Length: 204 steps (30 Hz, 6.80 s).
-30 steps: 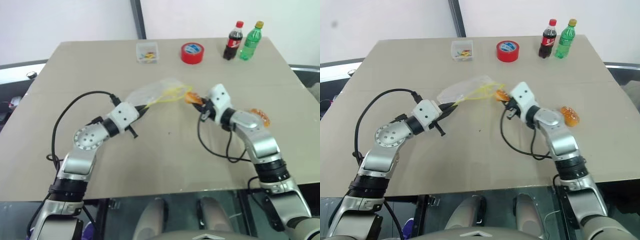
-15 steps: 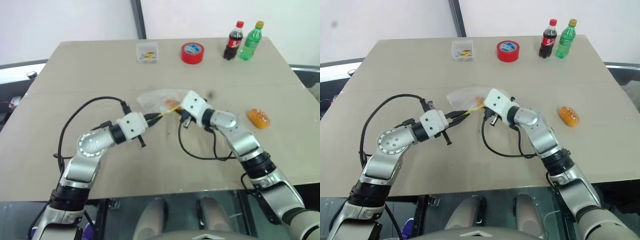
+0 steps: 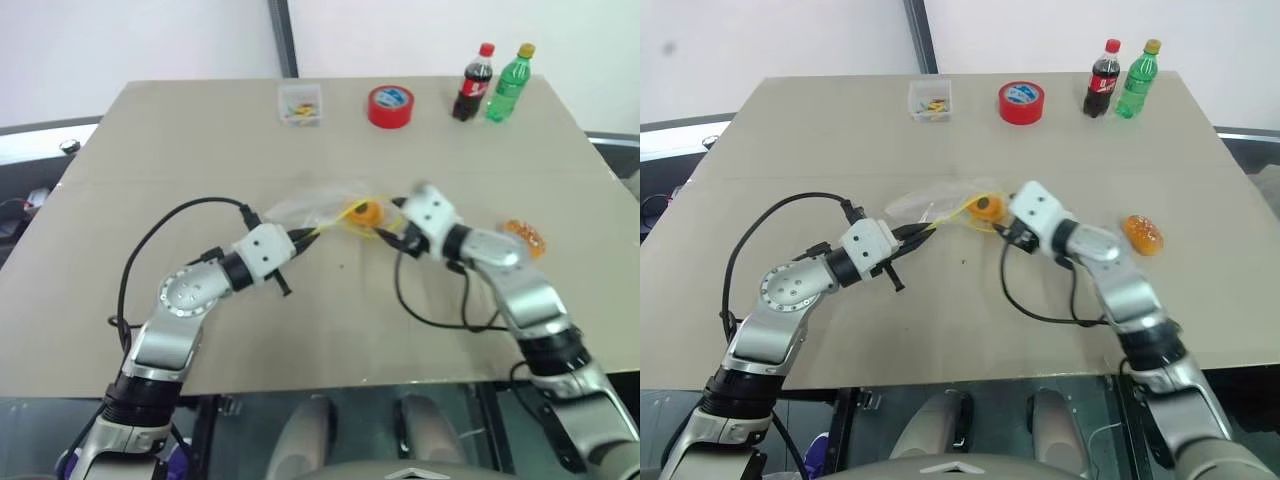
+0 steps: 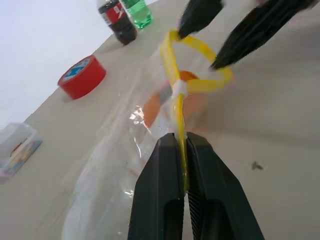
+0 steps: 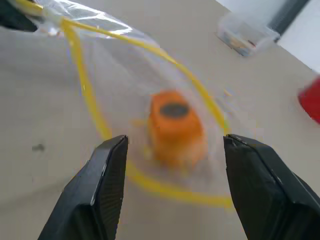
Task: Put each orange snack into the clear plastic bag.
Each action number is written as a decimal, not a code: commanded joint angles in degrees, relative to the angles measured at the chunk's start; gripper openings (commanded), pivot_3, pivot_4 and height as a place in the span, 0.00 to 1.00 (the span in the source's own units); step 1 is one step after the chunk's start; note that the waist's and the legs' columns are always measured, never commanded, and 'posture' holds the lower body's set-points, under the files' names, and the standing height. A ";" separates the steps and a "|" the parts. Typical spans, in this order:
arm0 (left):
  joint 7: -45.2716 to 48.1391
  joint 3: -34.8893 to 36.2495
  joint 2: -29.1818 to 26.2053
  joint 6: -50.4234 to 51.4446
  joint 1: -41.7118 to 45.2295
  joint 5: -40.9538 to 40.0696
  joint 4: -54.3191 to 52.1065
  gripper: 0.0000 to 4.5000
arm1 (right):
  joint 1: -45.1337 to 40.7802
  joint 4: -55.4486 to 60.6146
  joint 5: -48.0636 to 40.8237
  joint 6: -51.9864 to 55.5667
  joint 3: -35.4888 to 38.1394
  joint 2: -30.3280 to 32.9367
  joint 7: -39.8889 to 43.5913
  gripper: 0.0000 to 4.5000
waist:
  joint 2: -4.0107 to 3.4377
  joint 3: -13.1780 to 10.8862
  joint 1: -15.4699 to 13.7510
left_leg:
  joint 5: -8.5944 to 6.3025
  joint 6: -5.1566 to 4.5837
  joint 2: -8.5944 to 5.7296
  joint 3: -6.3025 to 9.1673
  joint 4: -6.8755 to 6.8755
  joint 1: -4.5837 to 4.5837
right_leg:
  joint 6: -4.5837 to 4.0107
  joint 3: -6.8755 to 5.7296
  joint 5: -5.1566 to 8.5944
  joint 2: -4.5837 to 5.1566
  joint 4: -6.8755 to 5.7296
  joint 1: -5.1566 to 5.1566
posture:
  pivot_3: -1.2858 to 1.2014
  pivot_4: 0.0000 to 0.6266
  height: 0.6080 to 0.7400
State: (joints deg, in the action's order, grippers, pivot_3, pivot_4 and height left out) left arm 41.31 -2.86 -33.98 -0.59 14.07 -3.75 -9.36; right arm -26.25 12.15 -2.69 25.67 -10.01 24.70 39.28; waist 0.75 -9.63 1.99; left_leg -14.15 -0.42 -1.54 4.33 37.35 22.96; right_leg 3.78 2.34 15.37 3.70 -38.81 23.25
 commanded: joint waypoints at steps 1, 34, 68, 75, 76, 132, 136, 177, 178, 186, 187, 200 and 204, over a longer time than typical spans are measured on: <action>-1.47 0.82 0.64 0.60 1.79 0.06 -0.20 0.00 | 3.30 6.85 -3.10 3.55 6.26 3.44 0.15 0.68 | 0.00 0.00 0.09 | 0.00 0.00 0.00 0.00 0.00 -0.03 | 0.00 0.00 0.00 -0.01 0.00 -0.02 | 0.52 0.24 1.00; -0.73 0.61 1.11 -1.95 3.04 -0.30 2.03 0.00 | 5.47 5.77 -7.25 6.25 9.41 5.69 -5.27 0.18 | 0.02 0.01 0.56 | 0.00 0.00 0.14 -0.10 0.02 -0.13 | 0.01 0.07 0.00 -0.11 -0.02 -0.11 | 0.52 0.24 1.00; 1.00 2.64 0.03 4.32 -5.53 -3.84 -8.27 0.00 | -14.74 -30.91 1.61 -22.42 -6.74 -19.88 -5.50 0.72 | 0.00 -0.02 0.40 | 0.00 0.02 0.05 -0.02 0.00 -0.07 | -0.01 0.03 -0.01 -0.03 -0.03 0.01 | 0.52 0.24 1.00; -0.74 4.59 1.26 8.63 -3.81 -6.91 -7.50 0.00 | -6.72 -11.40 -3.63 -11.33 -1.60 -11.49 -1.83 0.72 | 0.00 -0.02 0.22 | 0.00 0.01 0.05 -0.02 0.01 -0.06 | -0.01 0.02 -0.01 -0.02 -0.03 -0.01 | 0.52 0.24 1.00; -0.90 4.75 1.33 8.96 -3.27 -7.13 -7.12 0.00 | -5.13 -8.44 -3.89 -9.53 -1.04 -9.63 -1.43 0.72 | 0.00 -0.02 0.19 | 0.00 0.01 0.05 -0.01 0.01 -0.06 | -0.01 0.01 -0.01 -0.02 -0.03 -0.01 | 0.52 0.24 1.00; 4.27 5.80 4.68 4.98 25.82 -14.03 15.65 0.00 | -15.08 -18.68 17.37 -24.56 7.34 11.05 -13.96 0.01 | 0.13 -0.12 0.60 | 0.02 0.03 -0.13 -0.15 0.03 -0.04 | -0.02 0.10 -0.02 -0.04 0.02 -0.01 | 0.52 0.24 1.00; 6.00 5.70 5.31 5.55 26.18 -15.49 15.33 0.00 | -9.77 -8.25 12.88 -17.19 9.43 11.65 -9.39 0.01 | 0.14 -0.12 0.37 | 0.02 0.03 -0.11 -0.16 0.01 0.03 | -0.02 0.11 -0.01 -0.03 0.08 0.03 | 0.52 0.24 1.00; 9.62 3.98 -2.01 1.35 8.42 -10.74 0.56 0.00 | -14.20 -21.72 4.65 -25.76 -0.32 6.28 8.35 0.53 | 0.16 -0.16 0.30 | -0.01 -0.01 0.05 -0.12 0.08 -0.04 | -0.02 0.08 -0.02 -0.02 0.03 -0.04 | 0.52 0.24 1.00; 9.78 3.88 -2.02 0.87 8.28 -10.48 0.69 0.00 | -14.36 -22.30 4.76 -26.04 -0.42 6.15 8.27 0.53 | 0.16 -0.16 0.29 | -0.01 -0.01 0.05 -0.12 0.09 -0.03 | -0.01 0.08 -0.02 -0.02 0.03 -0.03 | 0.52 0.24 1.00; 10.25 4.31 -2.13 -0.92 7.26 -10.05 1.09 0.00 | -15.25 -24.94 5.16 -27.01 -0.06 6.22 7.67 0.01 | 0.16 -0.16 0.30 | -0.01 -0.01 0.05 -0.12 0.08 -0.03 | -0.02 0.08 -0.01 -0.03 0.03 -0.03 | 0.52 0.24 1.00; 9.88 4.45 -1.73 -0.93 7.90 -10.08 1.98 0.00 | -15.70 -25.41 5.54 -26.98 0.36 6.42 6.89 0.01 | 0.16 -0.16 0.30 | -0.01 -0.01 0.05 -0.12 0.08 -0.04 | -0.02 0.08 -0.02 -0.02 0.03 -0.03 | 0.52 0.24 1.00; 6.75 3.22 1.04 -17.86 26.85 -3.24 26.43 0.00 | -18.52 -21.01 11.55 -27.11 7.19 11.69 -8.24 0.01 | 0.20 -0.17 0.32 | 0.13 0.22 -0.16 -0.11 0.02 0.15 | -0.01 0.06 -0.02 0.02 0.23 0.10 | 0.52 0.24 1.00; 7.99 1.01 0.57 -18.68 18.50 -2.65 19.70 0.00 | -4.83 -4.94 10.69 -19.14 7.73 12.35 -5.99 0.01 | 0.19 -0.09 0.42 | 0.13 0.23 0.05 0.00 0.08 0.81 | -0.01 -0.03 -0.02 0.02 -0.04 0.70 | 0.52 0.24 1.00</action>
State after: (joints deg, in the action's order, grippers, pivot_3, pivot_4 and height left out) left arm 49.27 -2.88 -32.05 -18.18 34.45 -6.73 12.52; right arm -33.35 3.07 8.20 2.24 -5.89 35.68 33.57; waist 0.95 -9.71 2.41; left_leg -14.02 -0.20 -1.50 4.31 37.39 23.81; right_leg 3.76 2.33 15.35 3.72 -38.78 23.96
